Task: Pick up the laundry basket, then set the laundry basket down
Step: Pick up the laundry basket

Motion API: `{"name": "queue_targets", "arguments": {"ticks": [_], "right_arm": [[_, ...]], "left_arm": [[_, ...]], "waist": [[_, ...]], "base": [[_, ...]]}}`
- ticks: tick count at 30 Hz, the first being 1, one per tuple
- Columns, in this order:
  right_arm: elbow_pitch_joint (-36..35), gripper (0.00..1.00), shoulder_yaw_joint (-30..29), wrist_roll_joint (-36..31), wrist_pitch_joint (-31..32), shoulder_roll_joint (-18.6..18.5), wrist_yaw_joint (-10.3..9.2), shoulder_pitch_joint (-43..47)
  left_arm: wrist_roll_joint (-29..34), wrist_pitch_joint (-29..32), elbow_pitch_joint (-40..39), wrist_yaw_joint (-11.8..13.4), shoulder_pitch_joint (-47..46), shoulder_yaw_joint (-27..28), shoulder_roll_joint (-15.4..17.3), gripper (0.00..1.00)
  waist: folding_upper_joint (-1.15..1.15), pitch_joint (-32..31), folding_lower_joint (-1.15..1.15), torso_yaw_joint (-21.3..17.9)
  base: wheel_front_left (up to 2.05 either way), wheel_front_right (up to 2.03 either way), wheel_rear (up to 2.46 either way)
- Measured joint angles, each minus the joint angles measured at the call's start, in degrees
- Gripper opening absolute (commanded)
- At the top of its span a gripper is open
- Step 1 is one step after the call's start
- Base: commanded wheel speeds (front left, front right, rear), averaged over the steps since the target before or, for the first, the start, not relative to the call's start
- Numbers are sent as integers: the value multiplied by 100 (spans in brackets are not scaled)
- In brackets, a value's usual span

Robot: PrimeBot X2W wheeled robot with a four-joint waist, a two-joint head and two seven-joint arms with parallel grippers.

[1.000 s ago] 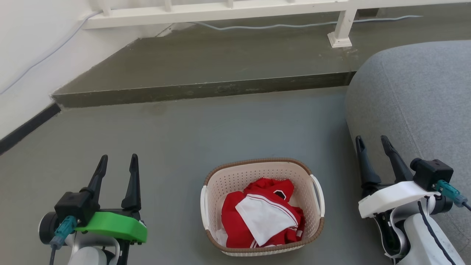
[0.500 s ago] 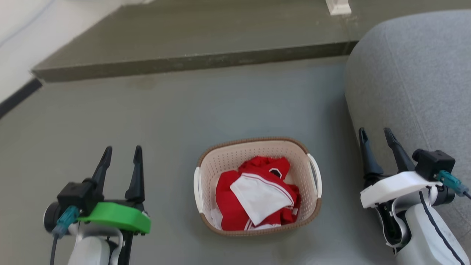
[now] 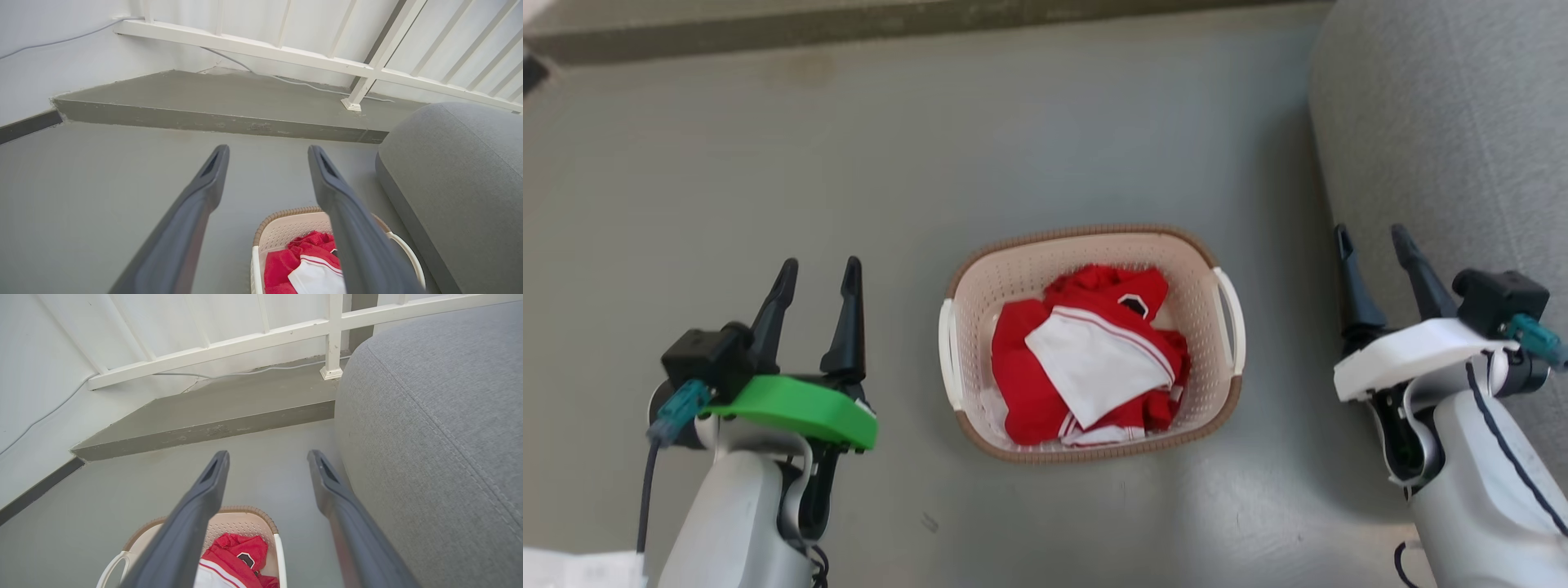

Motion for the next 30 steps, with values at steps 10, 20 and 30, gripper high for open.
{"name": "queue_targets", "arguments": {"ticks": [10,20,30], "right_arm": [[728,100,-46,4,1,-46,19,-619],[1474,100,190,-8,86,-48,131,-1367],[2221,100,514,-16,220,114,220,-1956]], "left_arm": [[-369,11,837,-8,-832,-414,-18,100],[-781,214,1573,-51,-1663,-882,-48,100],[-1085,536,2351,-52,-2241,-1260,-64,100]], "waist": [[0,817,0,58],[0,1630,1,107],[0,2340,0,104]], "base": [[0,0,0],[0,0,0],[0,0,0]]}}
